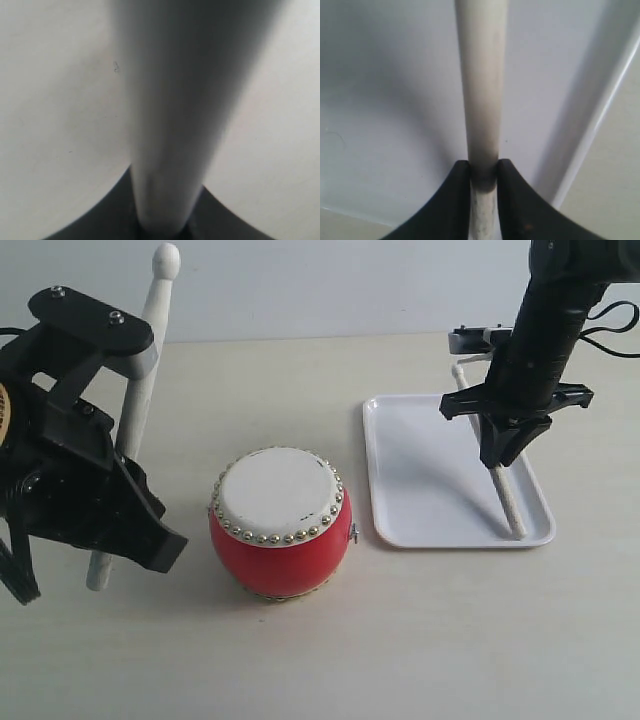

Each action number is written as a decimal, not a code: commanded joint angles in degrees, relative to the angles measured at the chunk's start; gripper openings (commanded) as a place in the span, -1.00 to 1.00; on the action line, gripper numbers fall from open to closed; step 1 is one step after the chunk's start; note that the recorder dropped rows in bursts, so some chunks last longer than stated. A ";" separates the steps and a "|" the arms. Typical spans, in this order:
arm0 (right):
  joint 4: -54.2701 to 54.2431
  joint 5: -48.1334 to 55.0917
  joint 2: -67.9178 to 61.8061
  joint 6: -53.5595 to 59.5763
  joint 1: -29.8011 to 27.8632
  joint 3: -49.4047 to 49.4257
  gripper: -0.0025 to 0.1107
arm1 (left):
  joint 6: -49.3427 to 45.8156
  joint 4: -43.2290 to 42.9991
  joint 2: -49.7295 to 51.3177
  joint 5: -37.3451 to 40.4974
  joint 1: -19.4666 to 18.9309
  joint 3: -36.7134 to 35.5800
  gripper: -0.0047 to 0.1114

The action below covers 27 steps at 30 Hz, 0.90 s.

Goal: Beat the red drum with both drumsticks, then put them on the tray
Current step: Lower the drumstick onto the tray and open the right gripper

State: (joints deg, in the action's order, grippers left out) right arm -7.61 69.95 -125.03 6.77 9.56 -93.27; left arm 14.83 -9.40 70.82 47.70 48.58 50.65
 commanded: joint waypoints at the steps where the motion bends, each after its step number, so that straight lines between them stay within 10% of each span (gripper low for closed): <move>1: 0.36 -1.20 0.03 -0.04 -0.34 -0.29 -0.96 | 0.20 -0.47 -0.26 -1.61 0.33 -0.18 -0.92; 14: 0.85 -5.12 -2.08 -0.95 -0.34 -0.29 -0.93 | 0.20 -0.47 -0.26 -2.03 0.33 -0.18 -0.92; 21: 0.85 -5.25 -2.08 -0.95 -0.34 -0.29 -0.09 | 0.20 -0.47 -0.26 -3.78 0.33 -0.18 -0.92; 27: -6.54 -6.34 3.92 10.32 -0.21 -0.29 0.00 | -3.71 -0.29 -0.26 -11.08 0.33 -0.18 -0.92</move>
State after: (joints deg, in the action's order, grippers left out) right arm -8.84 64.74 -124.42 11.12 9.56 -93.27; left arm 12.39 -9.40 70.92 40.23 48.58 50.65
